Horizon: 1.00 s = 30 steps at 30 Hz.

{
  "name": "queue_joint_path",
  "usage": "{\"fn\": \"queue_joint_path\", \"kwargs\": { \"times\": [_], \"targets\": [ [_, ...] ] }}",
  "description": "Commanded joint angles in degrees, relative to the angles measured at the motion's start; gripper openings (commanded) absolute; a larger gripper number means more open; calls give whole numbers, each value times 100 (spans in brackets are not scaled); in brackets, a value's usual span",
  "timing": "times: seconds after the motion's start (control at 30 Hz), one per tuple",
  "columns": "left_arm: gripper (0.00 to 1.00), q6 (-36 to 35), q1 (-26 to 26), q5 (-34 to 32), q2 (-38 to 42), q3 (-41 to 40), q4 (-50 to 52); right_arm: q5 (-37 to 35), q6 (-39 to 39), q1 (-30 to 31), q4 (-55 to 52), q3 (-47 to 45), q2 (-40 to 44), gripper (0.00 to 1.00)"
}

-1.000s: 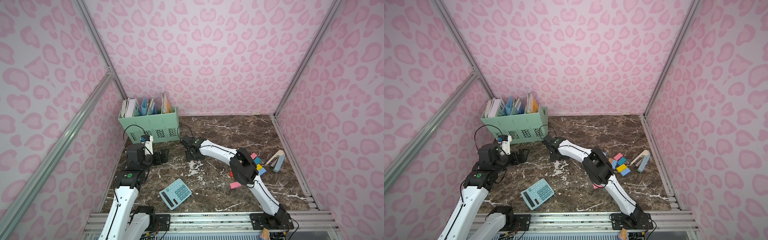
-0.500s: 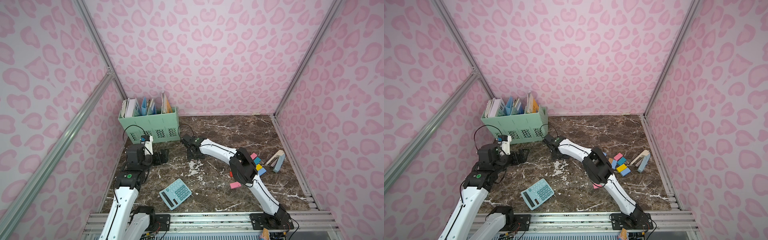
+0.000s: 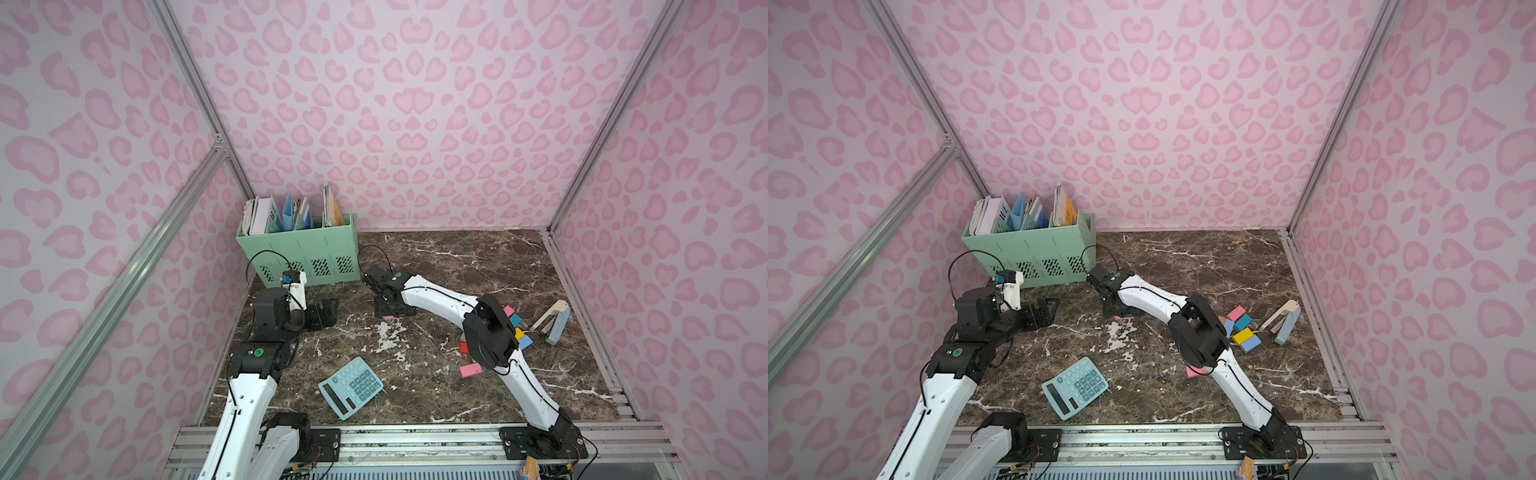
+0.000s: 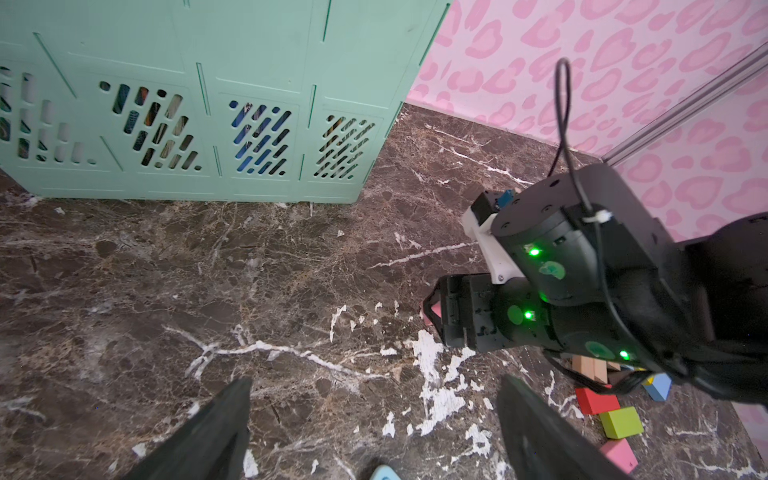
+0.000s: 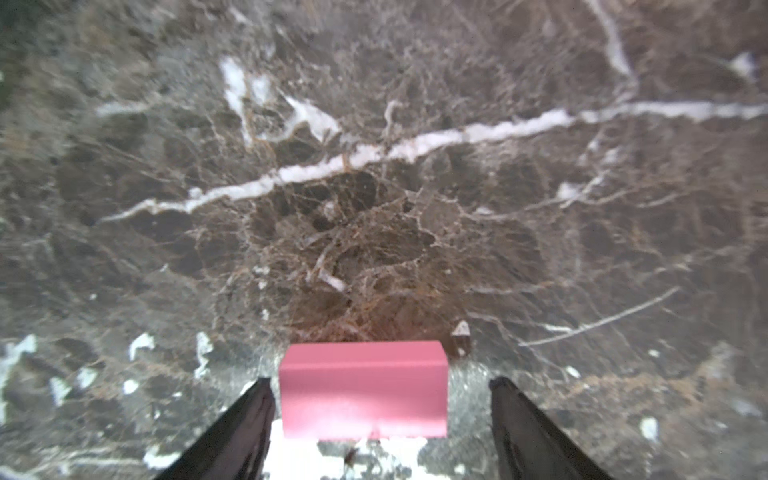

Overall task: Assemble the number 8 with building blocks
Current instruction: Place the building block at the center of the board, then pick up the building block from the center of the board.

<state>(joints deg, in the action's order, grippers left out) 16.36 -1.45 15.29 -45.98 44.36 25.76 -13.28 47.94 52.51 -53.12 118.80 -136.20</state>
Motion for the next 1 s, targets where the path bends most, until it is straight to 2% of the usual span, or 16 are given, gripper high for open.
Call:
{"fn": "queue_joint_path", "kwargs": {
  "times": [0.0,0.2,0.33,0.47,0.57,0.67,0.83,0.97],
  "targets": [
    [96,-45,1,-1,27,2,-23,-96,-14,13,206,-196,388,85],
    [96,-51,2,-31,12,-13,-23,-126,-314,-191,876,-1559,1795,88],
    [96,-54,3,9,-38,3,-29,-154,-349,-772,1465,-3219,2992,88],
    [96,-58,2,0,-69,11,-4,-19,-445,-1511,1923,-4511,3746,87],
    [96,-56,-1,-13,-69,2,-5,72,-529,-1955,2129,-4967,3933,85],
    [96,-54,2,3,-121,11,-6,92,-597,-2201,2206,-5045,3777,83],
    [96,-53,2,1,-173,16,11,-108,-452,-2390,2154,-5038,3416,74],
    [96,-56,3,9,-175,15,22,-52,-371,-2503,2307,-5212,3357,71]
  ]
}}
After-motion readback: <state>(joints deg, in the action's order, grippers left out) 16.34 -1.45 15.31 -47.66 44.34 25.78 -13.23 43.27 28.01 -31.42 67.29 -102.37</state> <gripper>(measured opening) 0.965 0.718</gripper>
